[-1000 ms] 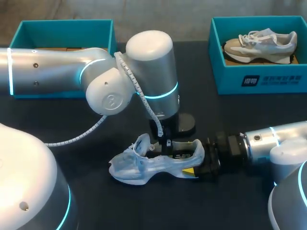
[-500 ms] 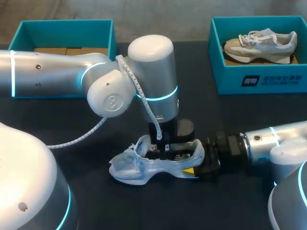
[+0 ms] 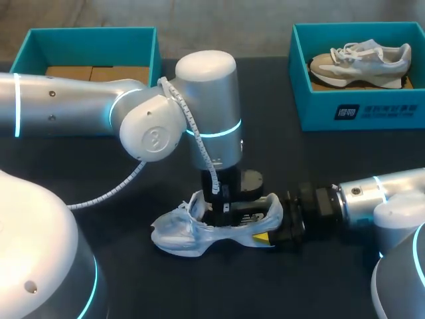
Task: Take the shoe out of the shoebox, open the shoe tongue, remove and reinsert the insole, then place the shoe into the shoebox
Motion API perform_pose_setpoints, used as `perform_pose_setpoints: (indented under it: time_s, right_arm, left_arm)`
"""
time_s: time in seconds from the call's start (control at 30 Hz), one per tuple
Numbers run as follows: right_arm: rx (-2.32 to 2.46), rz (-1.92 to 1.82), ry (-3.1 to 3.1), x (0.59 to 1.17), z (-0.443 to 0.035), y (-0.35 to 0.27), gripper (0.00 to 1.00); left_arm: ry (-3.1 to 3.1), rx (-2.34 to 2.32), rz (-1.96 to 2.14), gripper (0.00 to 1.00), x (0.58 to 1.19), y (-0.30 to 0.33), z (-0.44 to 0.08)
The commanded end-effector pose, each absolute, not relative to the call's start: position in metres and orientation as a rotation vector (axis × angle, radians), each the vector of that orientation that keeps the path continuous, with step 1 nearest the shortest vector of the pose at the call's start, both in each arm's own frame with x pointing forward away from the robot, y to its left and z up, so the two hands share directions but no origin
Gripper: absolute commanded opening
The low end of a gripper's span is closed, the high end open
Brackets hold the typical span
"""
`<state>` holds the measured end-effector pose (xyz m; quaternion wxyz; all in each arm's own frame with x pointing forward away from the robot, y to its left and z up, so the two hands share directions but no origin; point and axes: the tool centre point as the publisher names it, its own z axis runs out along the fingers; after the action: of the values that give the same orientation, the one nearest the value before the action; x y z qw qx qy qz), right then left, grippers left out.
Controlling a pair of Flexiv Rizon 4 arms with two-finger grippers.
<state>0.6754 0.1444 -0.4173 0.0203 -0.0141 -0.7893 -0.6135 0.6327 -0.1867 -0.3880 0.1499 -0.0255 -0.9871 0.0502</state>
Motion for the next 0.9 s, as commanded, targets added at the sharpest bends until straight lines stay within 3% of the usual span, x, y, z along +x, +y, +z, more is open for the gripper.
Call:
perform_pose_setpoints:
  time_s: [0.03, 0.1, 0.13, 0.17, 0.3, 0.67, 0.9]
  right_arm:
    - [-0.047, -1.901, -2.452, 0.676, -0.419, 0.145, 0.0]
    - [-0.047, -1.901, -2.452, 0.676, -0.419, 0.145, 0.0]
    - [-0.047, -1.901, -2.452, 0.676, -0.419, 0.145, 0.0]
    - [-0.047, -1.901, -2.452, 0.676, -0.419, 0.145, 0.0]
    - [-0.047, -1.901, -2.452, 0.676, -0.419, 0.145, 0.0]
    - [-0.047, -1.901, -2.452, 0.676, -0.419, 0.145, 0.0]
    - [-0.047, -1.901, -2.452, 0.676, -0.419, 0.145, 0.0]
  left_arm:
    - [-2.83, -0.069, 0.132, 0.0, 0.633, -0.191, -0.398]
    - [-2.84, -0.054, 0.118, 0.0, 0.633, -0.191, -0.4]
    - [-2.841, -0.053, 0.119, 0.11, 0.633, -0.191, -0.402]
    - [-2.843, -0.046, 0.117, 0.16, 0.634, -0.191, -0.403]
    - [-2.859, -0.032, 0.113, 0.24, 0.632, -0.192, -0.407]
    - [-2.977, -0.01, 0.109, 0.27, 0.633, -0.192, -0.416]
    - [-3.044, 0.023, 0.073, 0.17, 0.641, -0.192, -0.42]
